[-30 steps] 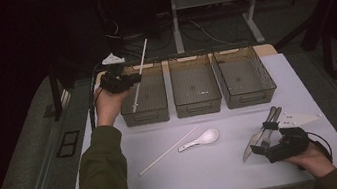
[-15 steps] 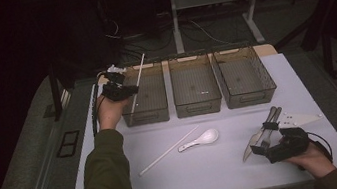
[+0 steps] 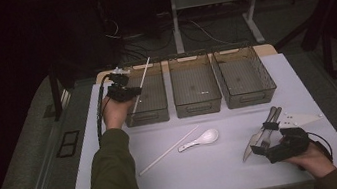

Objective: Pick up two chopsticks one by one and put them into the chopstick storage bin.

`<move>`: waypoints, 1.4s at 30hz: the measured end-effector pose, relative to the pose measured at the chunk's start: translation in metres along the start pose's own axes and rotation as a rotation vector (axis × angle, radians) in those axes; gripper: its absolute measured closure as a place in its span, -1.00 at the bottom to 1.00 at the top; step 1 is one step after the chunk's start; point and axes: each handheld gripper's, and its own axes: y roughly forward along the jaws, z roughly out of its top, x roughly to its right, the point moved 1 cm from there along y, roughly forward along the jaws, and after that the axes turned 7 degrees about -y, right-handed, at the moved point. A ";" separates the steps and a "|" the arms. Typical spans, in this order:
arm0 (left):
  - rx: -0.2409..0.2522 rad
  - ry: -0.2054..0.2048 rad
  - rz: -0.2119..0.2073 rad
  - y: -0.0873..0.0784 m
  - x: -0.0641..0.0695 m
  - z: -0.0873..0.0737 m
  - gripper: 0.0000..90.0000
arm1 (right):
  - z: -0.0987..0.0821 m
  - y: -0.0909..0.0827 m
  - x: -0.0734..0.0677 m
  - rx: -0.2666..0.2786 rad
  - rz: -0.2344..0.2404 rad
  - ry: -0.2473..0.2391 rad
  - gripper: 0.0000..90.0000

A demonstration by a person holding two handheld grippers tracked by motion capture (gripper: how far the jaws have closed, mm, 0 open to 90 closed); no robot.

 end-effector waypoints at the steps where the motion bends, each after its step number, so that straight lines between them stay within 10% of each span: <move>1: 0.000 -0.006 0.006 0.002 0.000 0.000 0.88 | 0.000 0.000 0.000 0.001 0.000 0.000 -0.98; 19: 0.028 0.001 0.009 -0.003 0.007 0.003 0.54 | 0.000 0.000 0.000 0.005 0.003 -0.001 -0.98; 30: 0.102 0.060 -0.202 -0.037 0.030 0.009 -0.01 | 0.000 0.000 -0.001 0.001 0.001 -0.006 -0.98; 42: 0.129 0.152 -0.299 -0.063 0.071 -0.004 -0.43 | 0.000 -0.001 -0.001 0.003 -0.003 -0.004 -0.98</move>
